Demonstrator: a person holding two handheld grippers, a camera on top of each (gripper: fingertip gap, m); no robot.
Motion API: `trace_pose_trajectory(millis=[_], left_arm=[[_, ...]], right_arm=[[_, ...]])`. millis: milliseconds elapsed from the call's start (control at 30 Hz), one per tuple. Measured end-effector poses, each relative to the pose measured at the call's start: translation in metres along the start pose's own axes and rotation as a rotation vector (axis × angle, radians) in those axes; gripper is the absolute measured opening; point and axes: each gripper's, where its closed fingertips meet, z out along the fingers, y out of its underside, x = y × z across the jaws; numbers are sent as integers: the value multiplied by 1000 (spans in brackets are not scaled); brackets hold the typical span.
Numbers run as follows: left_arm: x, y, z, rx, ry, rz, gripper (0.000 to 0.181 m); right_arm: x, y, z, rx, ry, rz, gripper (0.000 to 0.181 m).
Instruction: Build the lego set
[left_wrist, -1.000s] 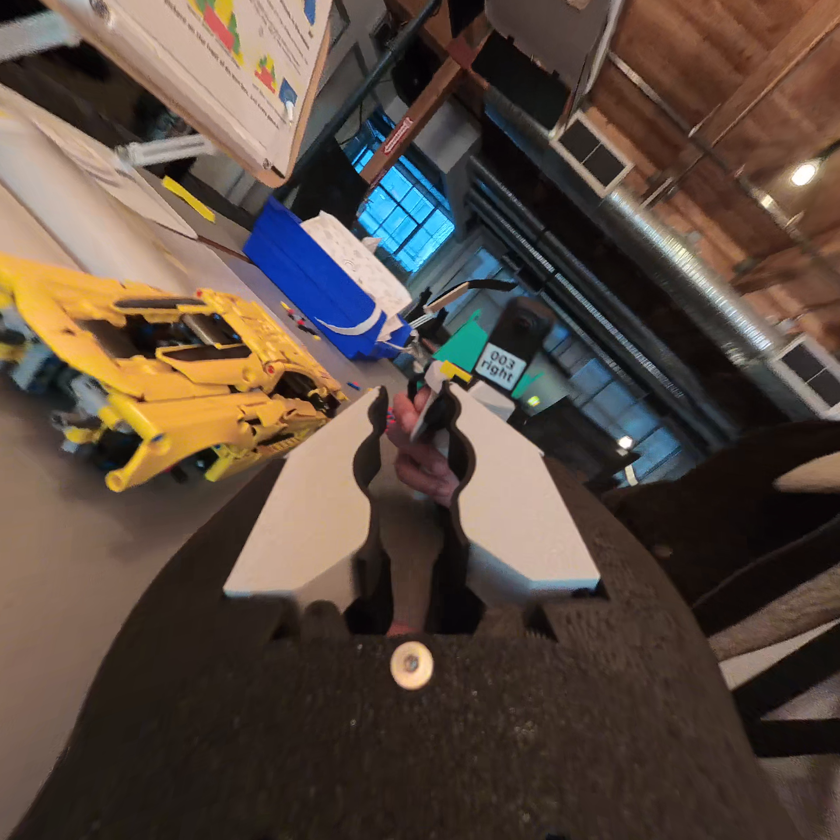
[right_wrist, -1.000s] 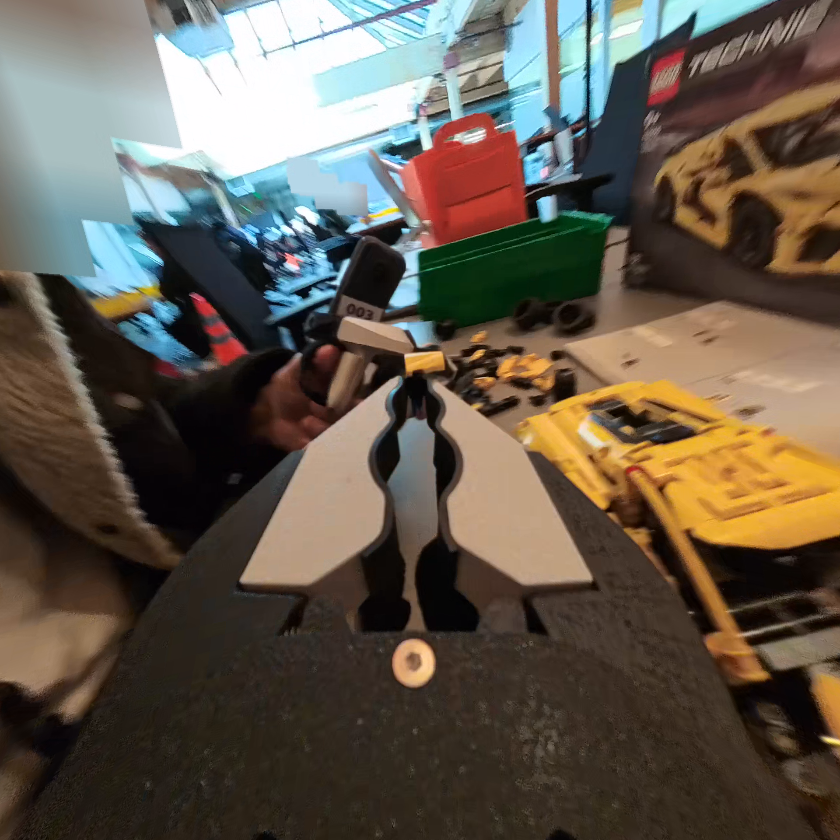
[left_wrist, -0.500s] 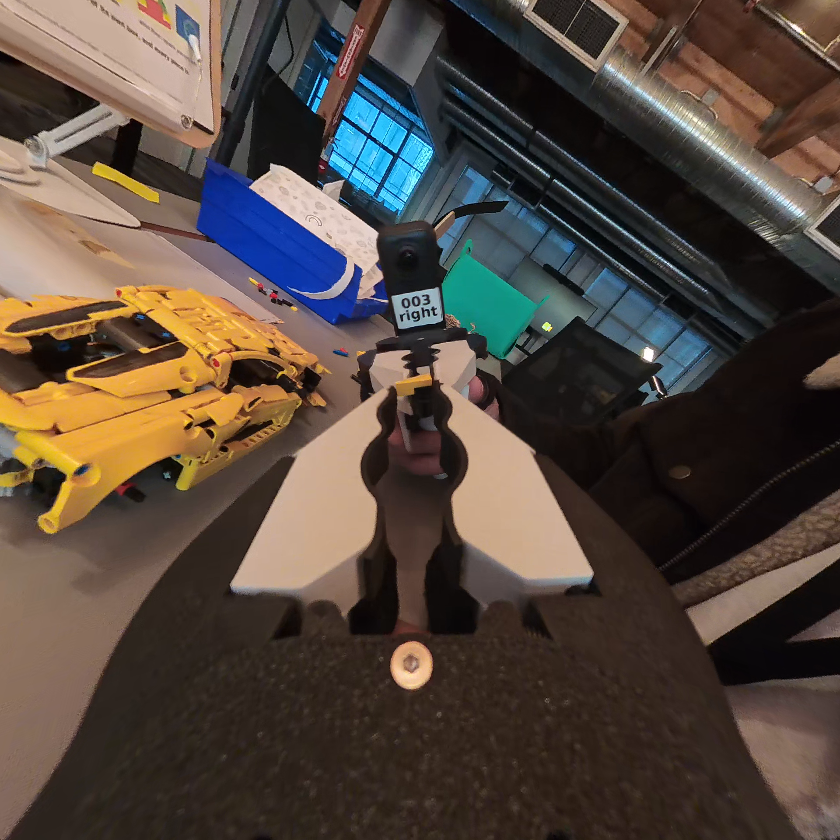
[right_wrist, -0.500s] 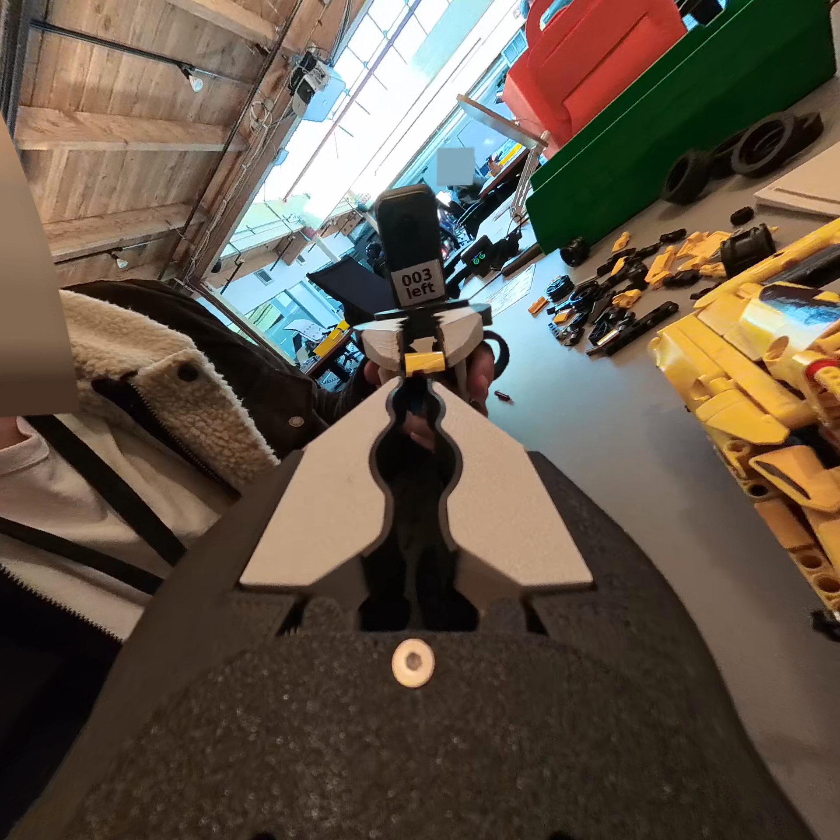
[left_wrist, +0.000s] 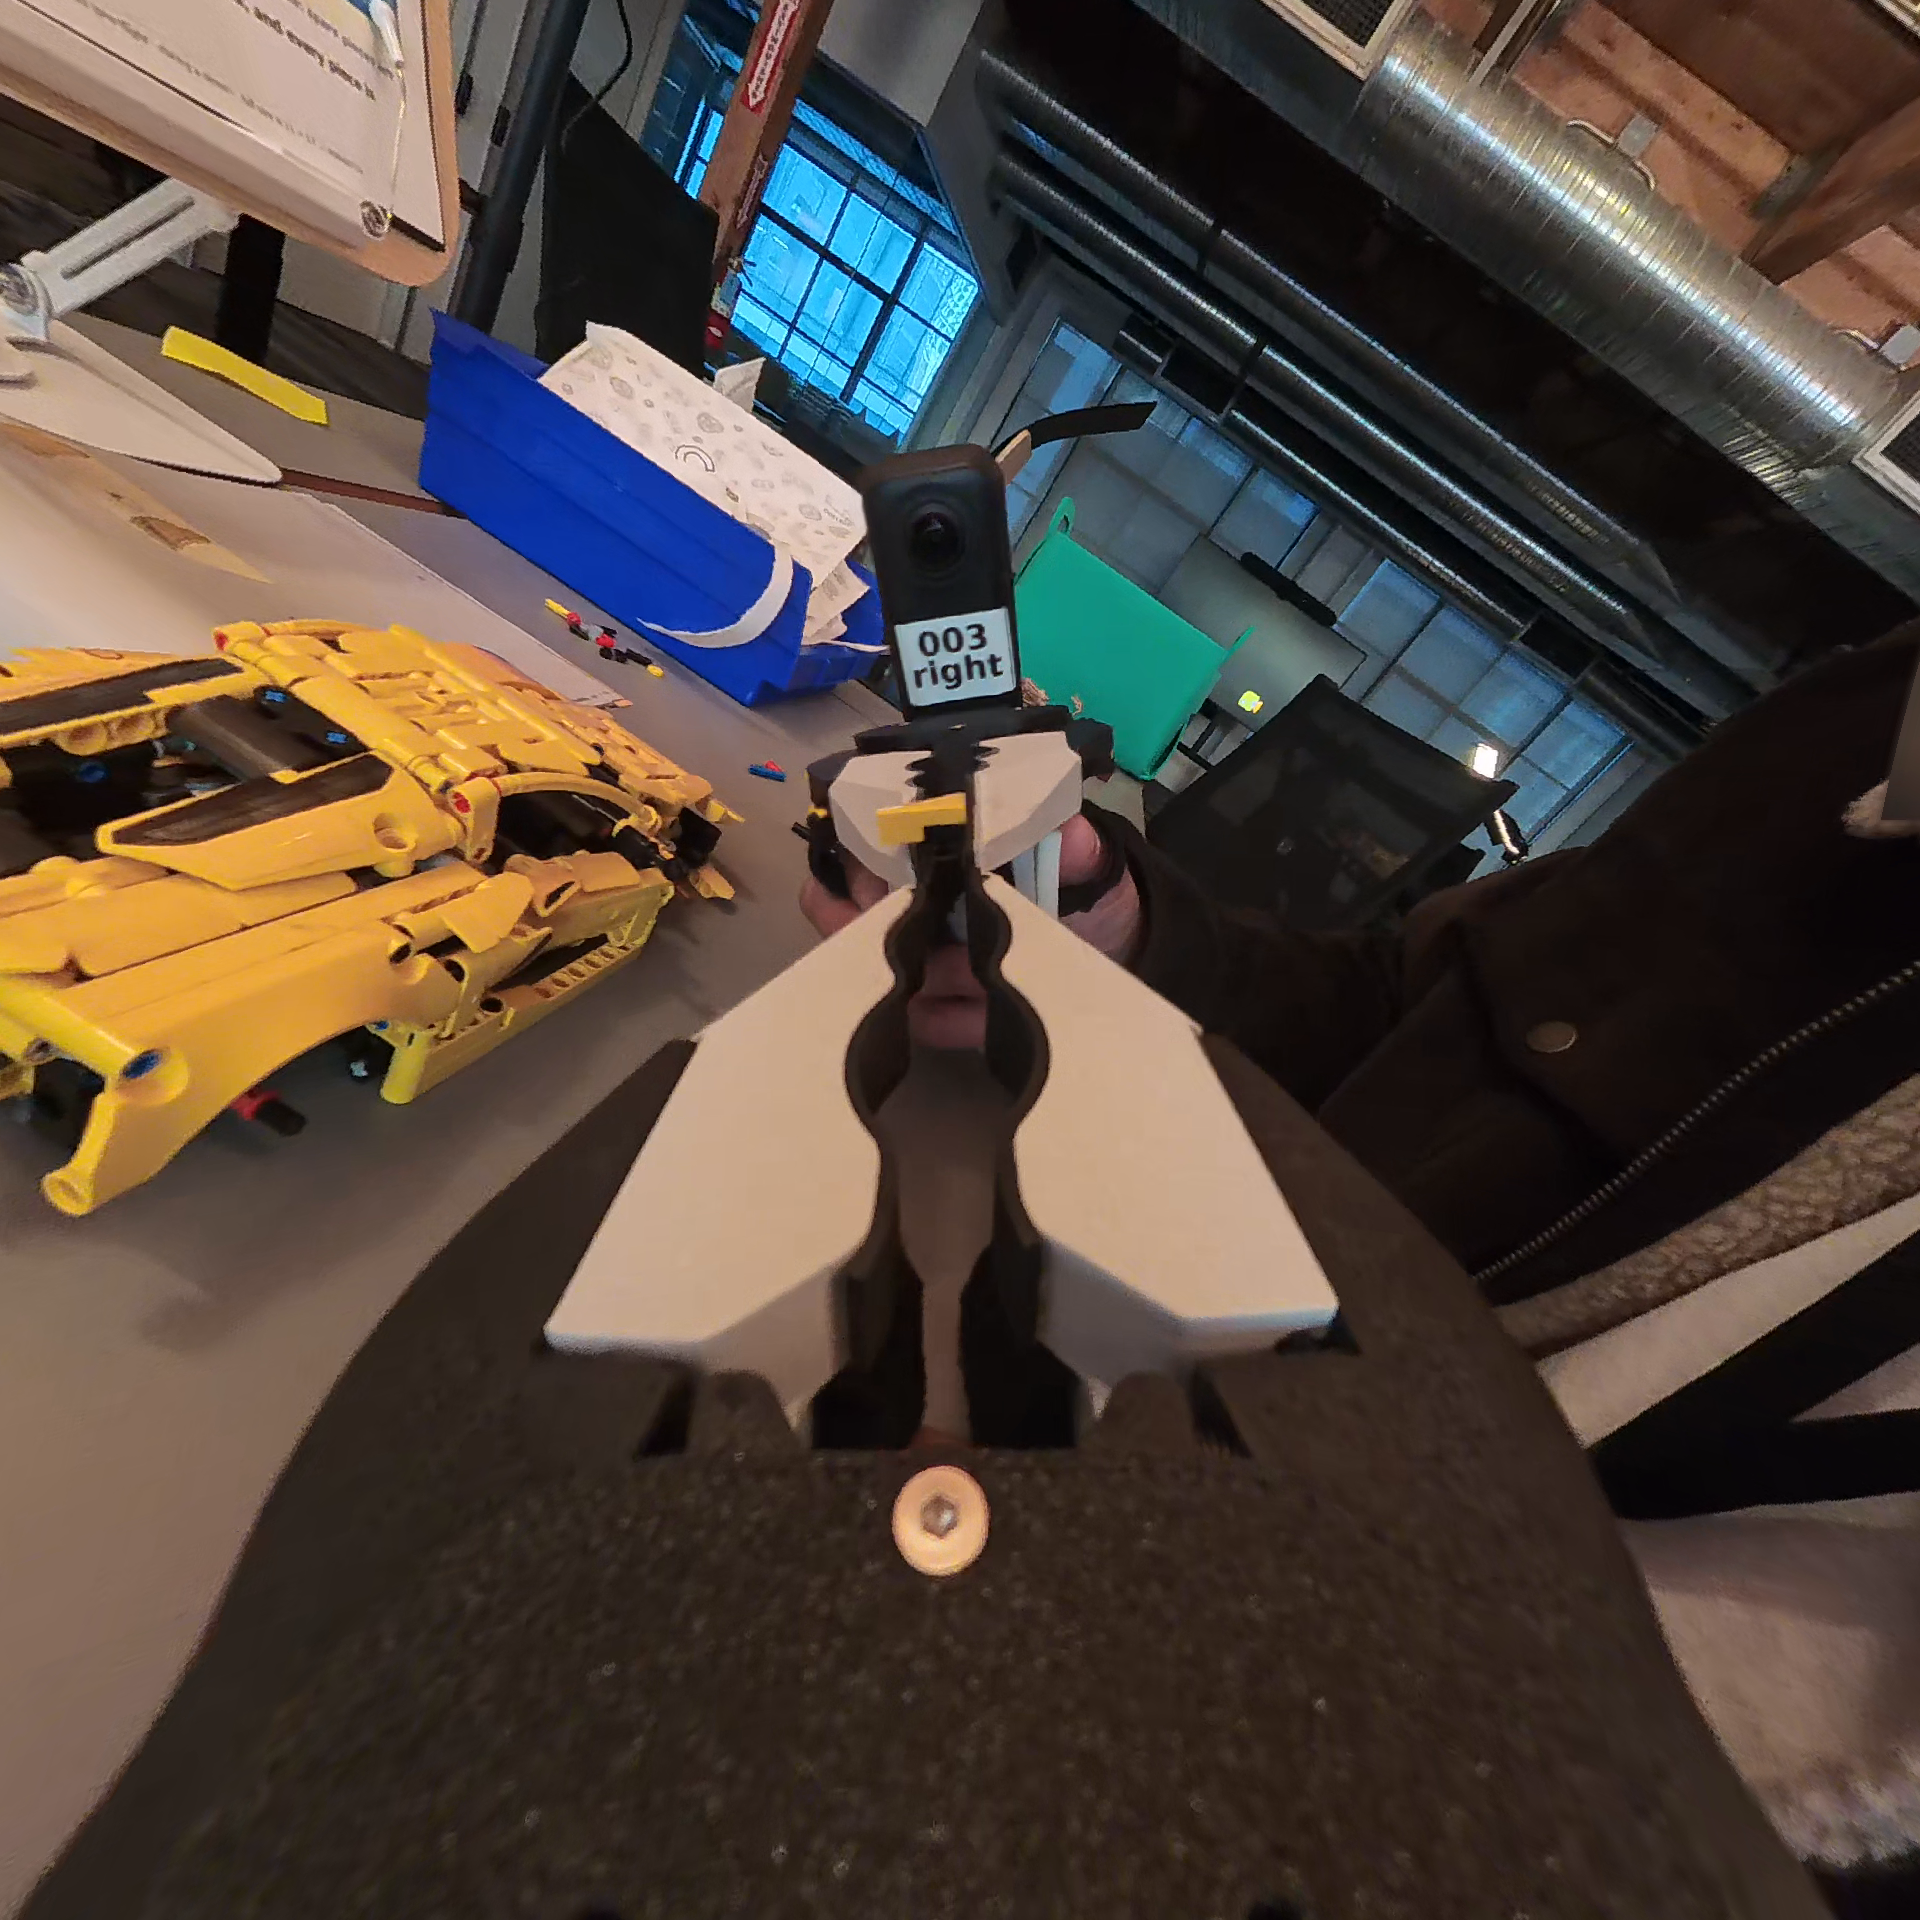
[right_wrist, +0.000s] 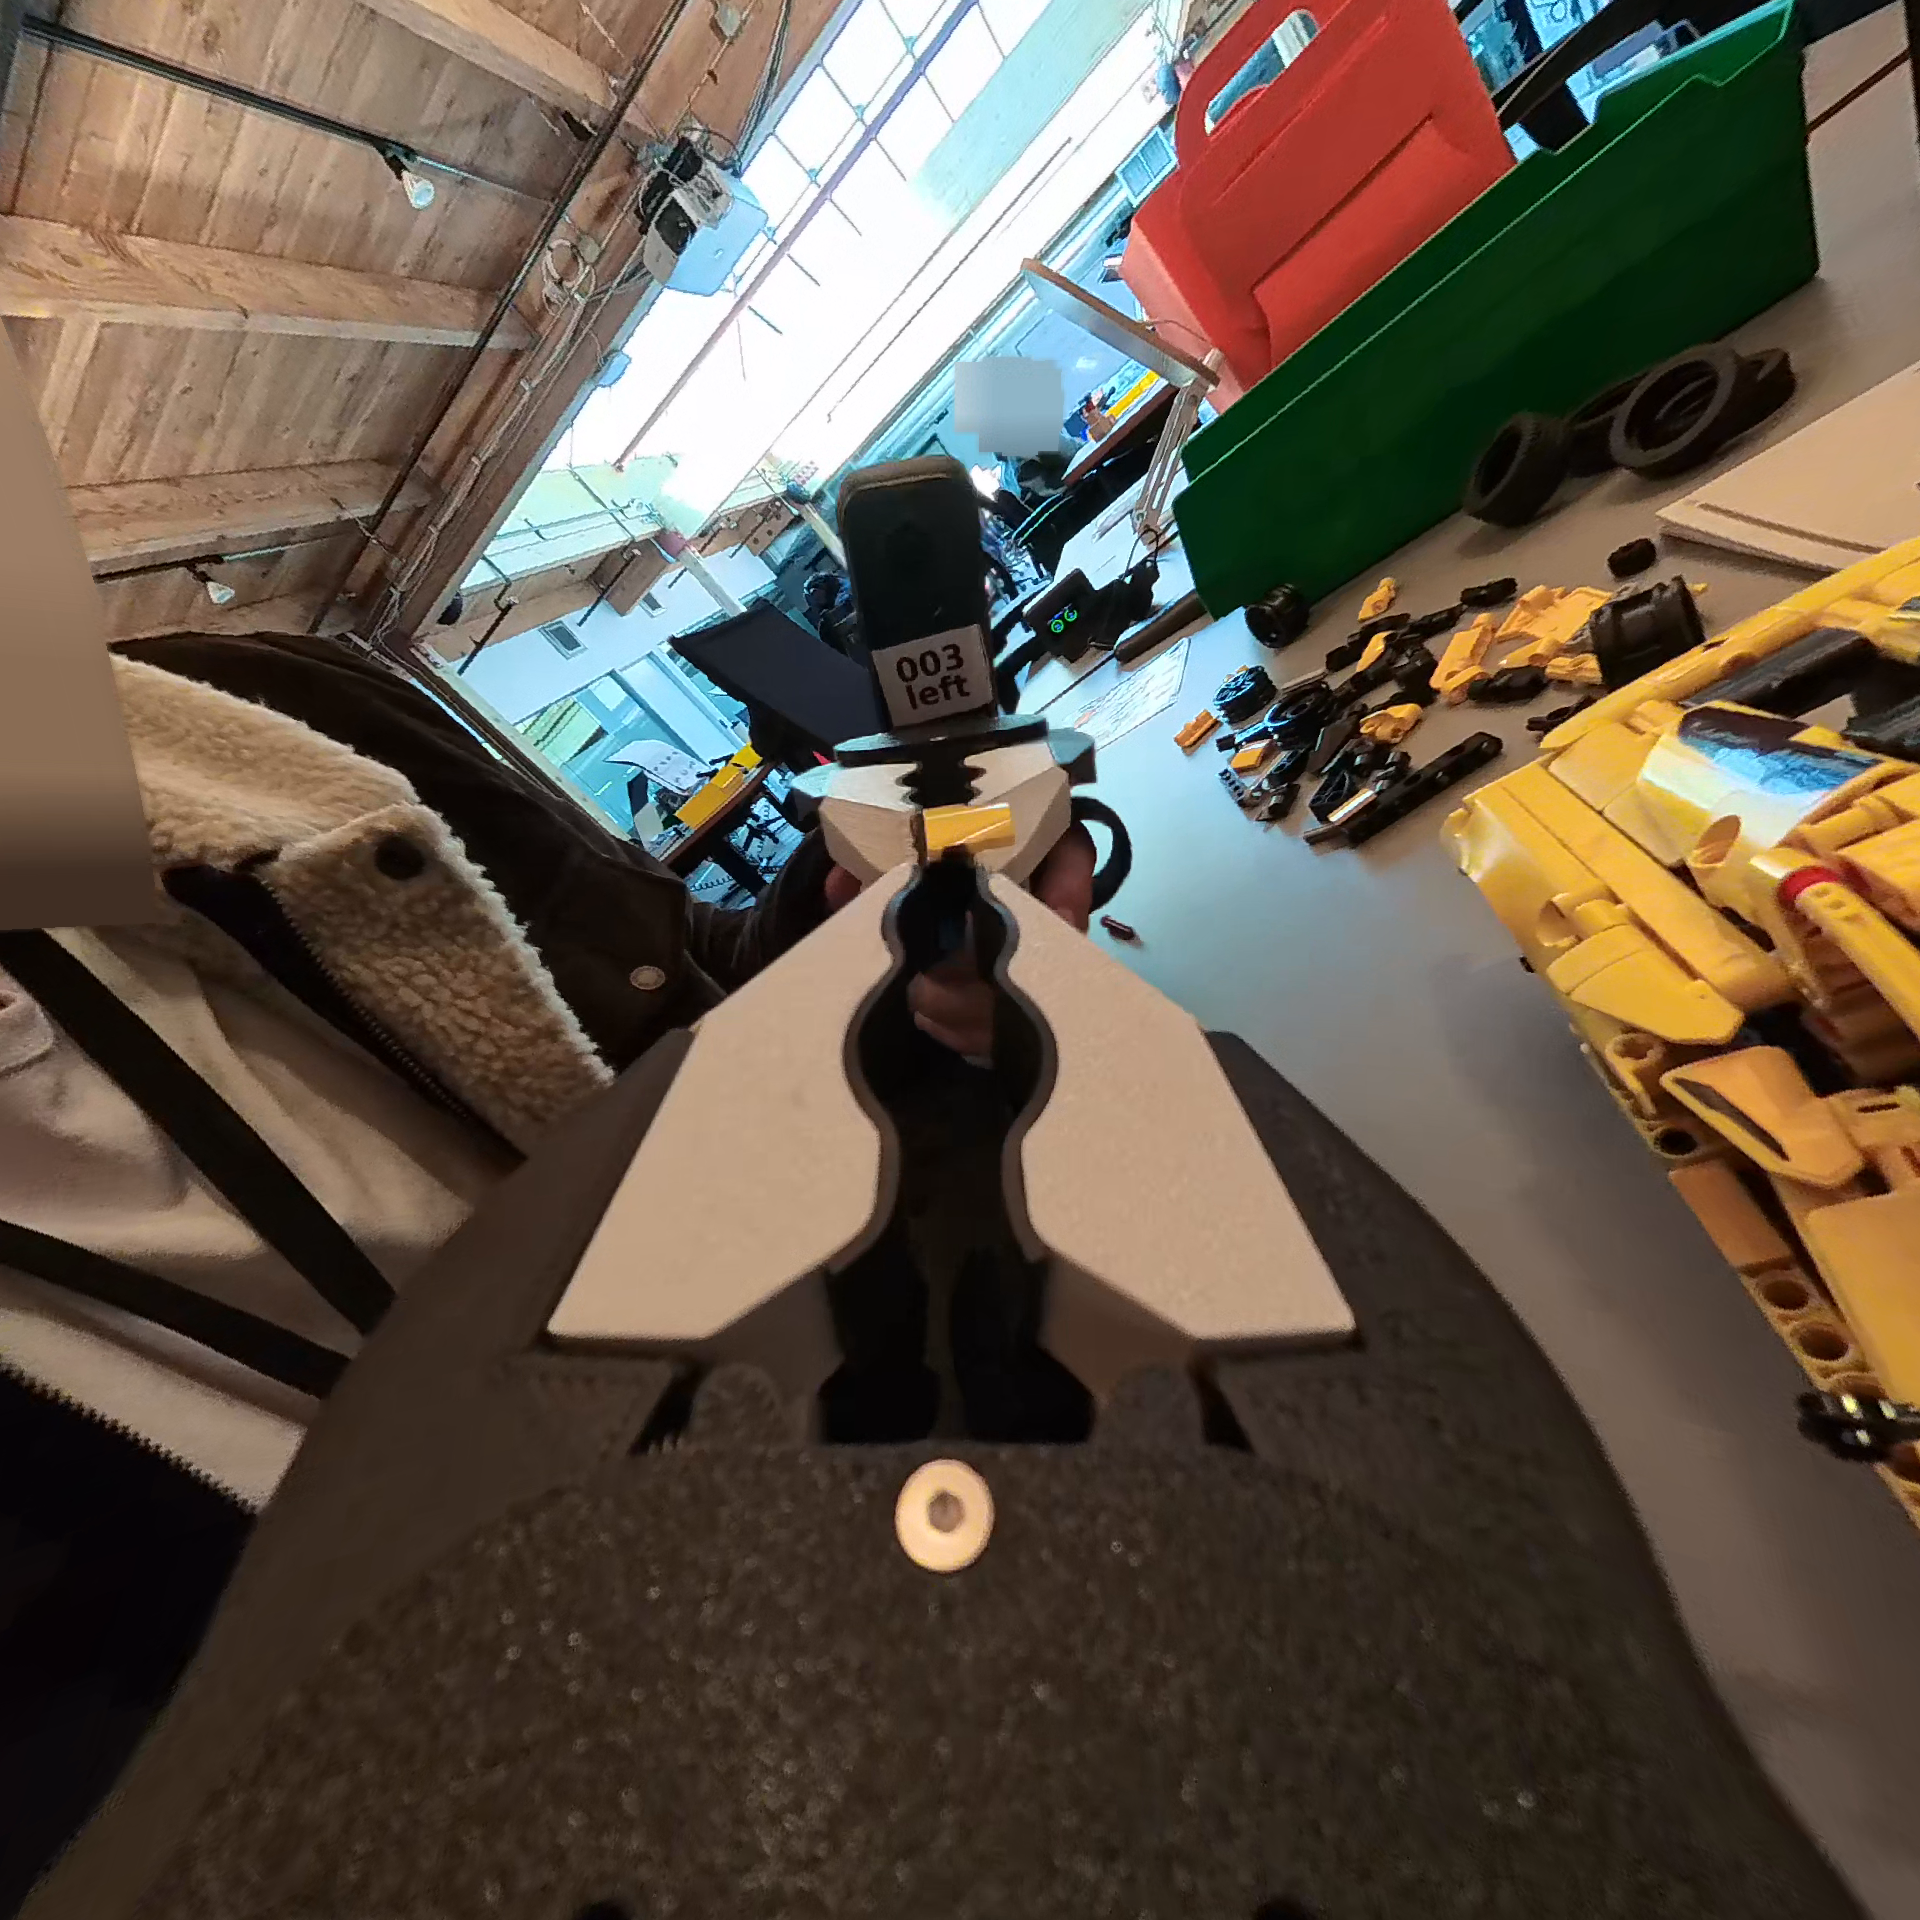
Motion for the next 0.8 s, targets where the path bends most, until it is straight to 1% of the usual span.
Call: trace_pose_trajectory(millis=[67, 133, 167, 233, 300, 367, 400, 467, 533, 600, 667, 733, 800], left_arm=[[-1, 0, -1, -3, 7, -30, 5], [-5, 0, -2, 0, 7, -77, 5], [-7, -1, -4, 3, 8, -109, 5], [-14, 0, -6, 2, 4, -182, 5], [-18, 1, -6, 1, 10, -252, 5], [-23, 6, -6, -19, 10, -308, 1], [-24, 9, -5, -31, 13, -331, 0], [-22, 13, -3, -57, 27, -354, 0], [-20, 15, -2, -71, 32, -337, 0], [-20, 17, -2, -86, 19, -320, 0], [-23, 14, -6, -84, -4, -301, 0], [-36, 11, -16, -91, -90, -223, 0], [-59, 4, -33, -96, -246, -77, 0]], right_arm=[[2, 0, 0, -3, 27, -37, 6], [8, 1, -1, -26, 102, -139, 17], [9, 1, -2, -44, 137, -223, 22], [11, -1, -4, -61, 232, -457, 35], [19, 0, -6, -115, 380, -758, 47], [24, 7, -6, -202, 503, -993, 47], [25, 11, -5, -231, 529, -1053, 48], [25, 17, -1, -263, 522, -1063, 50], [30, 17, -4, -279, 528, -1039, 47], [34, 18, -10, -294, 515, -986, 45], [35, 22, -19, -313, 481, -896, 37], [45, 28, -29, -360, 493, -809, 34], [60, 40, -35, -452, 534, -771, 32]])
